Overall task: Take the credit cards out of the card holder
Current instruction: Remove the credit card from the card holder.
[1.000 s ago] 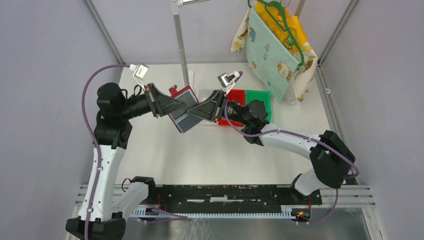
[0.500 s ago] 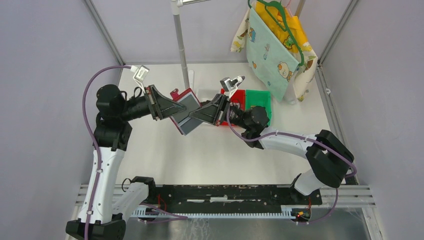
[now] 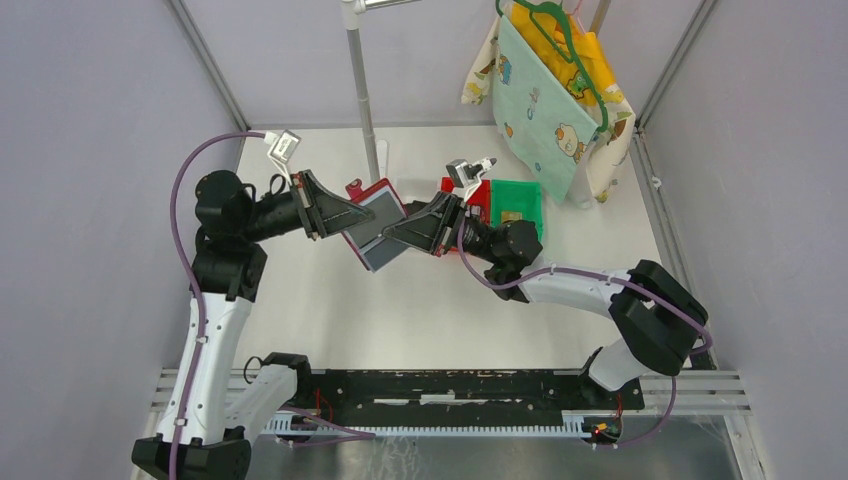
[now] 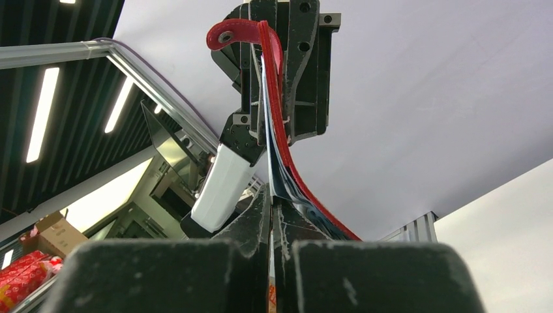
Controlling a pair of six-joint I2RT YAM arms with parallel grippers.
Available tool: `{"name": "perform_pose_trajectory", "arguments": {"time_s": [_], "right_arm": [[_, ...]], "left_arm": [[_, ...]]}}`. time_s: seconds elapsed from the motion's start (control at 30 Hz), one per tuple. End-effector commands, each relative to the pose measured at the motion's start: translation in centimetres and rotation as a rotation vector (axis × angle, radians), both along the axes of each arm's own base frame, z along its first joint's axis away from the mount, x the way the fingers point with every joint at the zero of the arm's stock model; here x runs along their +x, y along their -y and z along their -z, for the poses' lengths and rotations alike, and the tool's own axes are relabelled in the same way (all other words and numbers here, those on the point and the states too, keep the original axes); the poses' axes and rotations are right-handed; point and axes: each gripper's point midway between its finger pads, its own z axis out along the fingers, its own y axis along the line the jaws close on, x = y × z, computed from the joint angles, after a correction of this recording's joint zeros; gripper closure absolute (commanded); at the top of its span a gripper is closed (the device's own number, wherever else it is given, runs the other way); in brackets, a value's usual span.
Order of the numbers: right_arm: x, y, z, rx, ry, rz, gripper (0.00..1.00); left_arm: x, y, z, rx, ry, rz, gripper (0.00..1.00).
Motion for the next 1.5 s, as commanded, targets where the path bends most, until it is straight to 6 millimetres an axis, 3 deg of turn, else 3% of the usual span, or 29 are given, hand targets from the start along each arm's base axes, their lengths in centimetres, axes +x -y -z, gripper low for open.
{"name": "perform_pose_trajectory", "arguments": {"time_s": [0.0,0.9,1.1,1.27,1.47], "right_arm": [[-1.3,1.3,-2.2,0.074,0.073,-0.002,1.0],[-0.6,1.2,1.1,0.004,0.04,0.083,1.0],[-0.2,1.4,-0.7,0.089,0.029,0.09,0.75],[0.4,1.3,-2.0,0.136,0.017,0.095,0.61],[0.1,1.2,-3.3,0.187,0.034,0.072,0.57]], "left_arm": [[-0.4,-0.1,-2.8,-0.022,0.078,-0.011,0.98],[-0.1,-0.2,-4.0,-0.042,0.087,-0.049,0.98],[-0.4,-0.2,-4.2,-0.051,0.082,-0.044,0.98],[-0.8,-0.2,-4.6,-0.055,0.089,-0.036,0.98],[-0.8,-0.2,-4.3,-0.054,0.082,-0.033,0.98]]}}
